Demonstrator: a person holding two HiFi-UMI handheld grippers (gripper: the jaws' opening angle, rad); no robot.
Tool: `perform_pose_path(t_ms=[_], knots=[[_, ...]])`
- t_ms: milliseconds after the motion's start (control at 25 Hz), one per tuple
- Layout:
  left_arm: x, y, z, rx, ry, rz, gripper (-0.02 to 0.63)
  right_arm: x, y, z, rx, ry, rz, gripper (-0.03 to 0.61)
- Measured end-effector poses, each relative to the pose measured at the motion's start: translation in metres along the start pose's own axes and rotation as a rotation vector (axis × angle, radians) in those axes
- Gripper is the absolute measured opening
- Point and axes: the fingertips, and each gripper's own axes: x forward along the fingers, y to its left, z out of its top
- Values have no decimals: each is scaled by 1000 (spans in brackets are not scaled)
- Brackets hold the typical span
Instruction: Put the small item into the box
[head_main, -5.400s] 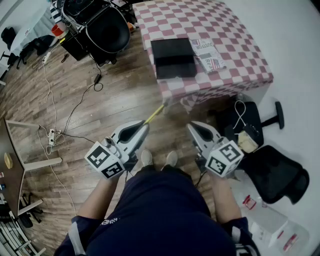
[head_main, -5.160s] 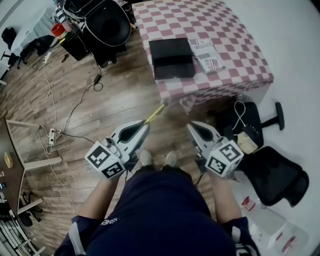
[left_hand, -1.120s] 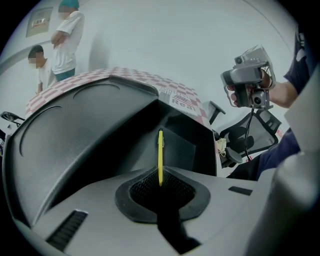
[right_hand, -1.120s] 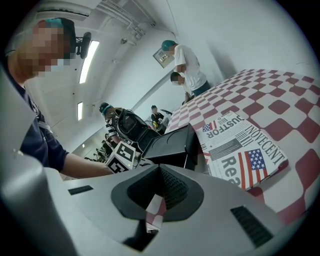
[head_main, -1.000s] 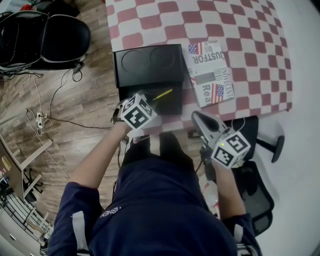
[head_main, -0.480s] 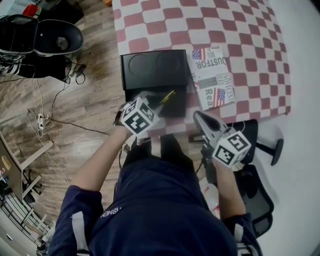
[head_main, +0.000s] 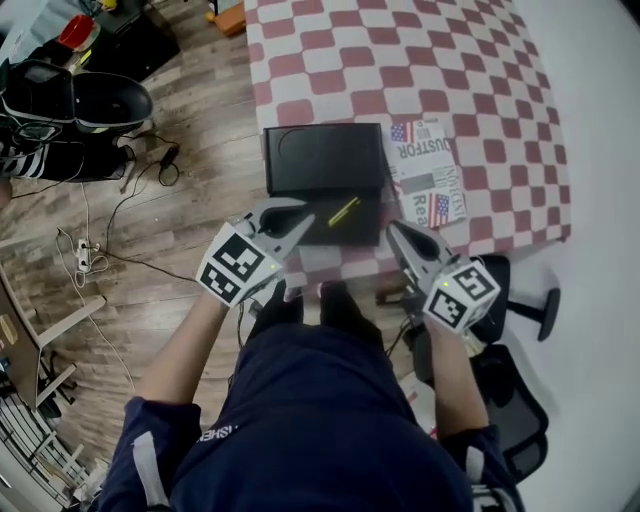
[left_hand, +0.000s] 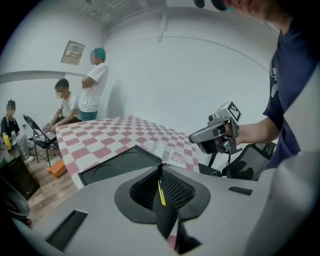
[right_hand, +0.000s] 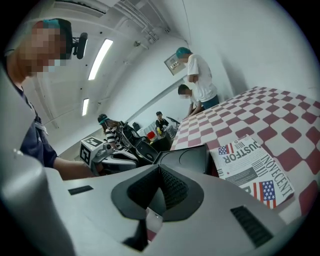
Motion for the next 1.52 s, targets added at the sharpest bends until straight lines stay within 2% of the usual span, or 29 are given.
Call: perform_pose_path(t_ms=[240, 720, 1040, 1520], knots=[[-49, 4, 25, -4, -115, 35, 41, 4, 25, 20, -67, -34, -1, 17], [-107, 8, 55, -38, -275, 57, 37, 15, 74, 53, -171, -107, 4, 17], [-125, 2, 64, -48, -322, 66, 35, 20, 98, 60, -230, -118, 18, 17], [-125, -4, 60, -56, -331, 65, 34, 24, 108, 58, -252, -108, 32, 17]])
